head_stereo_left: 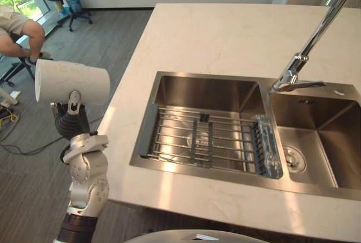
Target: Walk over to the sink, pick up the cup, carry it to the dishwasher, place the cup inside the dishwasher, then close the dishwasher door
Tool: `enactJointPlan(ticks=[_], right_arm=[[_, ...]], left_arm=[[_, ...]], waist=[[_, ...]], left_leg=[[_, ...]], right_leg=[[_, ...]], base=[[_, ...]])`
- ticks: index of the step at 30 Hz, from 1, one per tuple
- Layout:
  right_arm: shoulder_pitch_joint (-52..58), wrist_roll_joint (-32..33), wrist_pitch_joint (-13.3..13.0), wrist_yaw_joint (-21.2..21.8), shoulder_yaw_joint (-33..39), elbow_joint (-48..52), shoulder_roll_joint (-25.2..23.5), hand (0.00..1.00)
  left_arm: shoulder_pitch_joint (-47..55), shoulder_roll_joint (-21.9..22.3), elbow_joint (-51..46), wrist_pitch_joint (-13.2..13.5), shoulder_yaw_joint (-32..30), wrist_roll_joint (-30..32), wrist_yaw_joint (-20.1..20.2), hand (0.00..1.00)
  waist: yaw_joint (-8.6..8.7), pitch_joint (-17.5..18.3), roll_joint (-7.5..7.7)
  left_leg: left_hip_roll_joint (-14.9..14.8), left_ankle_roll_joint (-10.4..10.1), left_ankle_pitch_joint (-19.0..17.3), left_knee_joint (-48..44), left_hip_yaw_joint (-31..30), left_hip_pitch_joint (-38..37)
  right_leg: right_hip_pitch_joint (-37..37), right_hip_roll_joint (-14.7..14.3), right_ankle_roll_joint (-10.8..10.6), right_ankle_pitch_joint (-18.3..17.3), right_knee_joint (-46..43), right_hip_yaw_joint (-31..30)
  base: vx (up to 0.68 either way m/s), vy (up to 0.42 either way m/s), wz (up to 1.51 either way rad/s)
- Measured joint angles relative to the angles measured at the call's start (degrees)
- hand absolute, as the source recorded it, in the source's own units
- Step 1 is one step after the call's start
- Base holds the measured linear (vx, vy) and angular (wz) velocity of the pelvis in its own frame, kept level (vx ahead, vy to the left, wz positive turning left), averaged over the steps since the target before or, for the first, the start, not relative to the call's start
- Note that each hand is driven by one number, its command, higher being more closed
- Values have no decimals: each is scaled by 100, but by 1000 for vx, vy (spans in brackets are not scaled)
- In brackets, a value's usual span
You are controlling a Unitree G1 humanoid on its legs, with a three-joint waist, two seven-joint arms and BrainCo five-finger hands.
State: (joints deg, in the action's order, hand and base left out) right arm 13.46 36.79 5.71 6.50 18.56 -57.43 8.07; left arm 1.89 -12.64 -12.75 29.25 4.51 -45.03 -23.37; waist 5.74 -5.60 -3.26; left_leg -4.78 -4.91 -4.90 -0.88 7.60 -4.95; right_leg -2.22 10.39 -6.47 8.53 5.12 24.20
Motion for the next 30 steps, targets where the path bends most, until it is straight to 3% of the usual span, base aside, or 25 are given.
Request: enactJointPlan(ticks=[7,9,12,15,20,23,25,27,30], right_arm=[[1,-119,157,-231,-51,264,-74,0],[-13,-117,197,-361,-81,448,-62,0],[-10,-118,206,-448,-210,465,-67,0],[20,-117,238,-566,-204,464,-62,0],[44,-403,368,-583,-203,402,-117,0],[55,-704,423,-567,-208,399,-183,0],[171,-821,456,-523,-205,350,-169,0],[440,-914,294,-420,-199,240,-228,0],[831,-901,301,-286,-264,53,-359,0]], left_arm=[[18,290,62,76,-90,-2030,644,100],[22,393,164,45,-248,-2902,1091,100],[93,506,305,-128,-276,-3658,1567,100],[268,763,328,-253,-289,-4013,2039,100],[279,826,319,-158,-630,-3906,2244,100],[294,813,319,0,-1039,-3914,2259,100],[295,811,322,35,-1294,-3917,2303,100],[394,784,316,31,-1410,-3928,2470,100],[476,697,316,-13,-1546,-4048,2718,100]], waist=[[-109,1,75],[-181,28,116],[-269,80,201],[-300,96,241],[-393,159,343],[-433,217,423],[-371,225,473],[-406,224,493],[-411,204,552]], left_leg=[[93,46,71,7,-325,23],[159,86,97,9,-402,75],[244,136,100,13,-485,193],[398,228,67,13,-586,174],[583,313,84,7,-597,108],[583,294,-44,-104,-728,255],[613,238,-115,-340,-1211,459],[680,228,-116,-481,-1650,576],[817,181,-90,-714,-2186,751]], right_leg=[[-169,103,-40,-39,-37,364],[-176,175,-45,-42,-40,447],[-173,266,-78,-67,-47,499],[-41,542,-169,-336,-612,501],[64,824,-159,-551,-1093,471],[194,815,37,-891,-1344,265],[241,567,64,-1534,-1705,-362],[246,427,165,-1953,-1997,-657],[303,397,106,-2143,-2522,-1076]], base=[[7,8,26],[-20,39,22],[-34,40,19],[8,74,20],[48,63,10],[-6,-2,22],[11,-146,104],[41,-176,110],[60,-120,98]])
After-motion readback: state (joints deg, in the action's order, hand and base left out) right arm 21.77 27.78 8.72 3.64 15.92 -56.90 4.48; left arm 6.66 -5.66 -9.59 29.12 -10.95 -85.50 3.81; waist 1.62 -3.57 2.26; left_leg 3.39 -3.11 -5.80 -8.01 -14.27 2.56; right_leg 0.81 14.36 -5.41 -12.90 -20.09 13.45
